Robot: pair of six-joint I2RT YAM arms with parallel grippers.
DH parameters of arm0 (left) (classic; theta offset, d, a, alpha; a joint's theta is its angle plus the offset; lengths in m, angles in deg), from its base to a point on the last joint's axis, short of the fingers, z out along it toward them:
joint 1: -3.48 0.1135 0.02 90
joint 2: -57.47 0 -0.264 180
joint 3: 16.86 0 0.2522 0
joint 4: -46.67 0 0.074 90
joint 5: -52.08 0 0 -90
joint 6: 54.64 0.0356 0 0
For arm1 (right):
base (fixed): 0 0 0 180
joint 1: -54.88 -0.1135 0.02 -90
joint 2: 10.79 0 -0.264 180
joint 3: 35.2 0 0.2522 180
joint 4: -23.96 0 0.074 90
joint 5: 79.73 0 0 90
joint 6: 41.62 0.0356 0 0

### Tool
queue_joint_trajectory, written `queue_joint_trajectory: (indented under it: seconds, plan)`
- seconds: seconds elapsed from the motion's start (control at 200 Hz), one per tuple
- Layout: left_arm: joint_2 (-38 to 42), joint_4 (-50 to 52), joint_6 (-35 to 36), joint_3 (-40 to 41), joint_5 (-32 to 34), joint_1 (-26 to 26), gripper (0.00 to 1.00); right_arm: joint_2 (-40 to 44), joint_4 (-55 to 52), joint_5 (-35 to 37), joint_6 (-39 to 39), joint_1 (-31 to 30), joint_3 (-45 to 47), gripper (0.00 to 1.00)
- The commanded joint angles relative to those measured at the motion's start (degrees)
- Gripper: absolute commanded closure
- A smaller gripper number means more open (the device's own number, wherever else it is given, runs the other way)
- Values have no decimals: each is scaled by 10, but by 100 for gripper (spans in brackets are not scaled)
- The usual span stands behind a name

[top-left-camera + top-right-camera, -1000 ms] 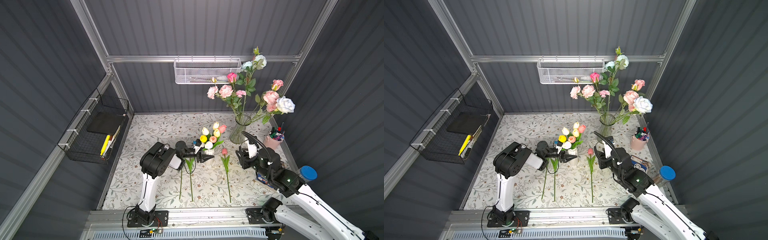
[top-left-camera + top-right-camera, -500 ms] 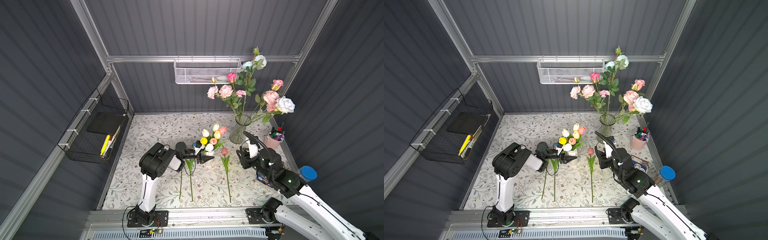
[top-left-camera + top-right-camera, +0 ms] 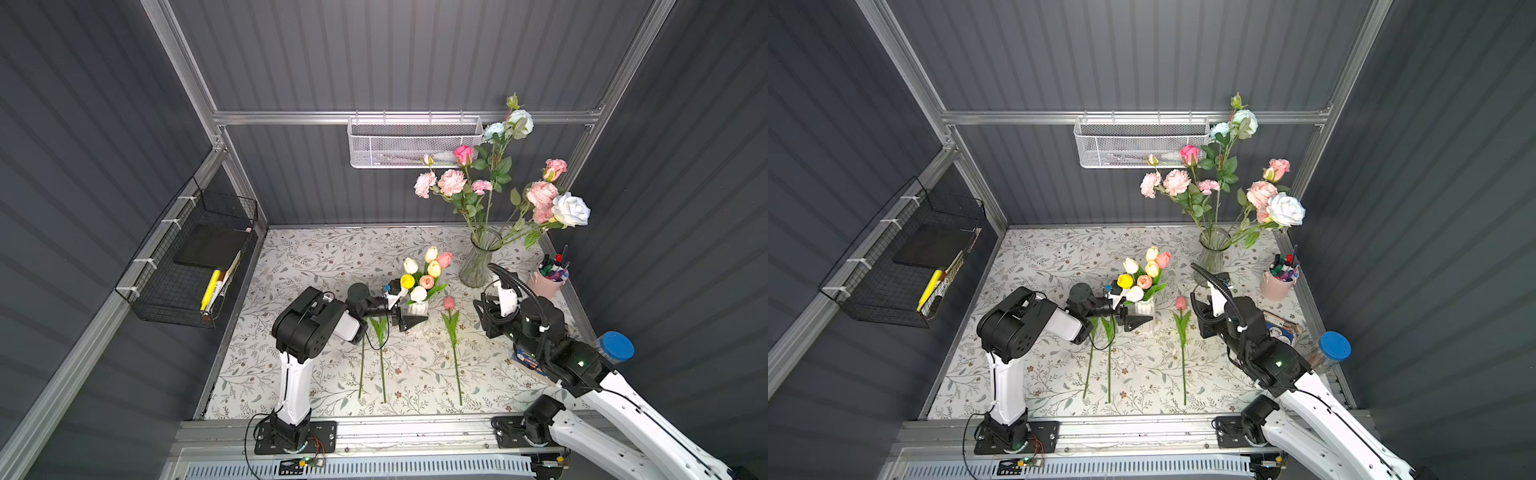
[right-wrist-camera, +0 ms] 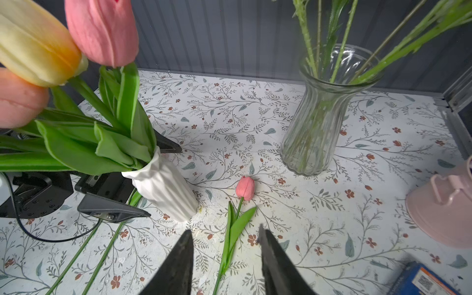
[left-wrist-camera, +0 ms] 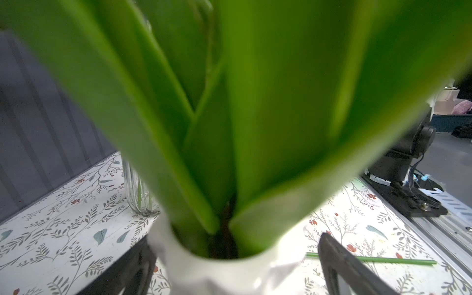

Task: Pick out pink flowers from the vase
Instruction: Move the vase to the center of the board.

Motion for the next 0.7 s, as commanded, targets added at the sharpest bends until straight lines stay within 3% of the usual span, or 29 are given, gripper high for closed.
queue_joint_trajectory:
  seconds: [0.0, 0.115, 0.475, 0.695]
  plan:
    - [37, -9, 8, 16, 5, 0, 1, 12, -9, 7, -10, 2, -7, 56]
    - [79, 34, 30, 30, 13, 1, 1, 18, -14, 8, -20, 3, -12, 55]
    - [226, 299, 172, 78, 45, 0, 0, 38, -20, 7, -24, 2, -14, 55]
    - [342, 444, 222, 110, 123, 3, 1, 54, -23, -43, -74, 2, -28, 57]
